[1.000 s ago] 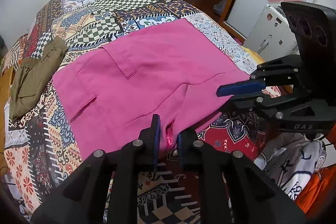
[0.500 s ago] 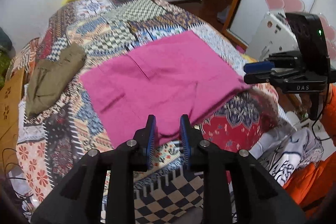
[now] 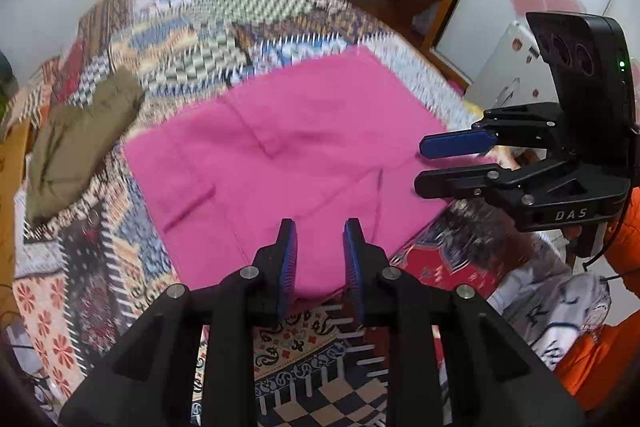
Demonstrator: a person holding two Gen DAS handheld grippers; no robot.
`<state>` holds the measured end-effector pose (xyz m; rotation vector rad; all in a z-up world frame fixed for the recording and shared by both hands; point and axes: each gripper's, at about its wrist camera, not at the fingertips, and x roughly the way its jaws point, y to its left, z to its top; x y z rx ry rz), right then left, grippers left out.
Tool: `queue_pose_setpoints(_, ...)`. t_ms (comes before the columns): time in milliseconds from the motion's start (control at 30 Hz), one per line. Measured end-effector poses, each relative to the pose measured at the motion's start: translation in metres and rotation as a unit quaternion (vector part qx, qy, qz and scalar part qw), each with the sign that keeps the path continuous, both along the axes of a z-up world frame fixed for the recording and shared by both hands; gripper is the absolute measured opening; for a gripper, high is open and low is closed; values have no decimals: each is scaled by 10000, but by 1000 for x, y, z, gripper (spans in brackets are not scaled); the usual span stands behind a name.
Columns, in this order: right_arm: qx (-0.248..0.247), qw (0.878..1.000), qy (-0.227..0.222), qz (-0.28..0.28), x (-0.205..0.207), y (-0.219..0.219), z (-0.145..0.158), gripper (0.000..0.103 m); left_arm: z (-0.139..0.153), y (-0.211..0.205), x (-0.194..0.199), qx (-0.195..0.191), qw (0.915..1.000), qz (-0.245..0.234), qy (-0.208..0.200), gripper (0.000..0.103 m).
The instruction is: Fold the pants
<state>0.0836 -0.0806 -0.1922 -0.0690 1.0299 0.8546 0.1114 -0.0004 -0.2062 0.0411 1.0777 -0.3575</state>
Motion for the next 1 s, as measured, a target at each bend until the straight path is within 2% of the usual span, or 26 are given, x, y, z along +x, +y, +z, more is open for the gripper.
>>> queue_pose_setpoints(100,-201,9997,156,12,1,-1,-19,36,-12,11,-3,-61,9998,111,126,24)
queue_pose_setpoints(200,-116,9997,211,-85,2,-15,-25,36,-14,26,-8,-297,9991,250,148,24)
queue_pose_setpoints(267,-145,9994,233,-211,2,-25,-27,36,-14,31,-11,-215,9991,353,114,24)
queue_pose_setpoints(367,-132,9985,335,-420,5,-42,-32,36,-15,38,-17,-185,9987,457,86,36)
queue_pose_setpoints(567,-319,9939,390,-981,5,-76,-40,36,-16,44,-20,-260,9984,507,58,38)
queue_pose_setpoints(733,-608,9869,473,-1419,6,-103,-52,36,-20,39,-19,-105,9990,426,14,38)
queue_pose_setpoints(833,-472,9853,574,-1540,5,-111,-54,36,-21,37,-19,-48,9992,402,-25,38)
queue_pose_setpoints(1000,-583,9866,484,-1444,6,-105,-58,36,-21,40,-22,-27,9992,388,-70,41)
